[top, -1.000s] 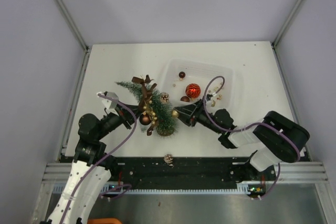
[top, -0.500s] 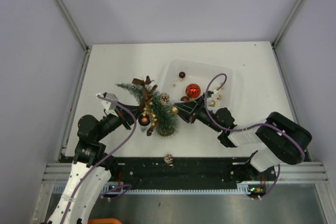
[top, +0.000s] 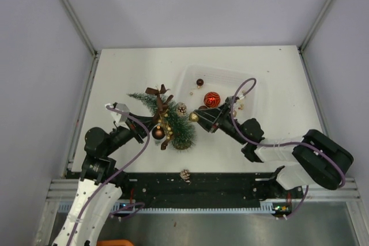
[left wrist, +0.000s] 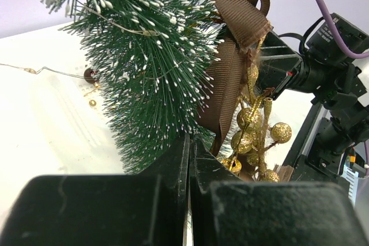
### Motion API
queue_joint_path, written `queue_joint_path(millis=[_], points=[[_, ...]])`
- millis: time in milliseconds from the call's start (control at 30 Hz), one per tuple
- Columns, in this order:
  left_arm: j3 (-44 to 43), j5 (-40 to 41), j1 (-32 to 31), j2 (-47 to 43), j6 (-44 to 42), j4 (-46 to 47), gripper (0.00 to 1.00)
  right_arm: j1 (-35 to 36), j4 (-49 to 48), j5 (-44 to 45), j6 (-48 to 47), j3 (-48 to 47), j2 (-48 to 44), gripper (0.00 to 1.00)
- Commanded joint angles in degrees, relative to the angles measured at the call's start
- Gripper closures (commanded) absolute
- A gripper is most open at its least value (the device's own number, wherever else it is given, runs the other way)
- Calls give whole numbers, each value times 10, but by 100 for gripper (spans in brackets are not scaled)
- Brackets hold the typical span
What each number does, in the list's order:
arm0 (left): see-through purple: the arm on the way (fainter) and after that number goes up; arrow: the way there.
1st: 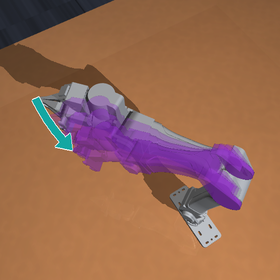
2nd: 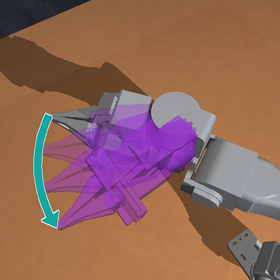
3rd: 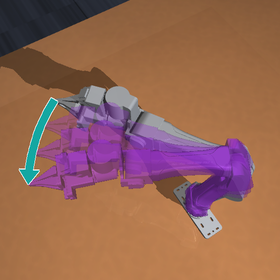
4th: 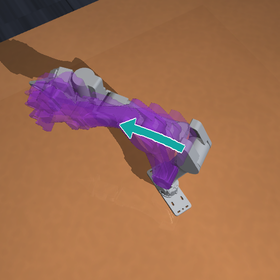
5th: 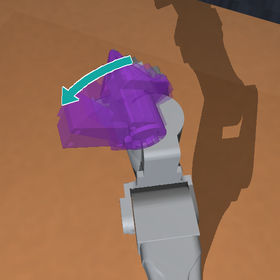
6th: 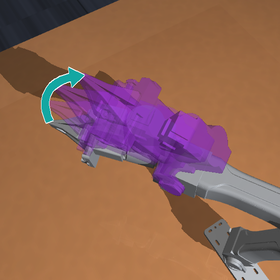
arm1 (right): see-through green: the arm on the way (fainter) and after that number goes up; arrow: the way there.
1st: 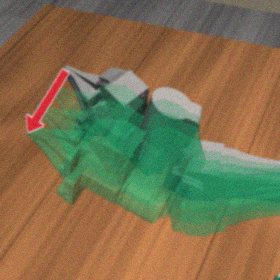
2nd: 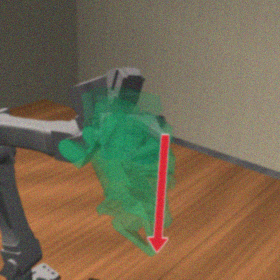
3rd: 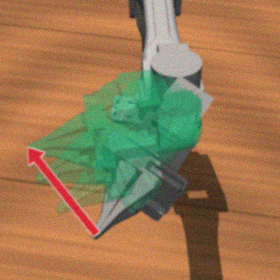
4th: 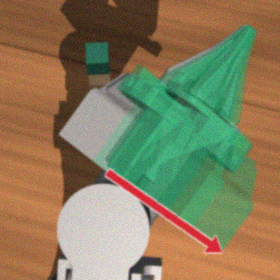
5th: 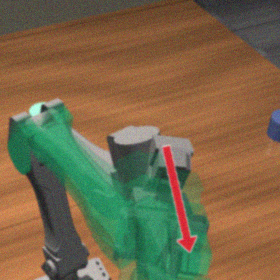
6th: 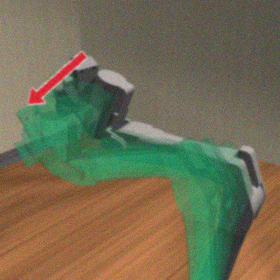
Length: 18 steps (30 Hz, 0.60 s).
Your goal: Decorate the small christmas tree
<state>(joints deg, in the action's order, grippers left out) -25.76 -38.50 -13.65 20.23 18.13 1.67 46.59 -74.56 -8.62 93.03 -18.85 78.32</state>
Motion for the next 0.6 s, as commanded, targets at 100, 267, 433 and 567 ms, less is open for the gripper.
queue_joint_path(millis=[100,267,433,567], points=[[-5,-5,-2,-9,1,20,100,-3,-204,12,-11,-16,31,99],[-6,-5,-2,-5,3,26,100,-3,-227,23,-15,-35,63,100],[-10,-7,-2,-4,2,27,100,-2,-240,28,-20,-60,86,100],[-13,-9,-2,-5,1,25,100,-4,-240,35,-31,-54,74,100]])
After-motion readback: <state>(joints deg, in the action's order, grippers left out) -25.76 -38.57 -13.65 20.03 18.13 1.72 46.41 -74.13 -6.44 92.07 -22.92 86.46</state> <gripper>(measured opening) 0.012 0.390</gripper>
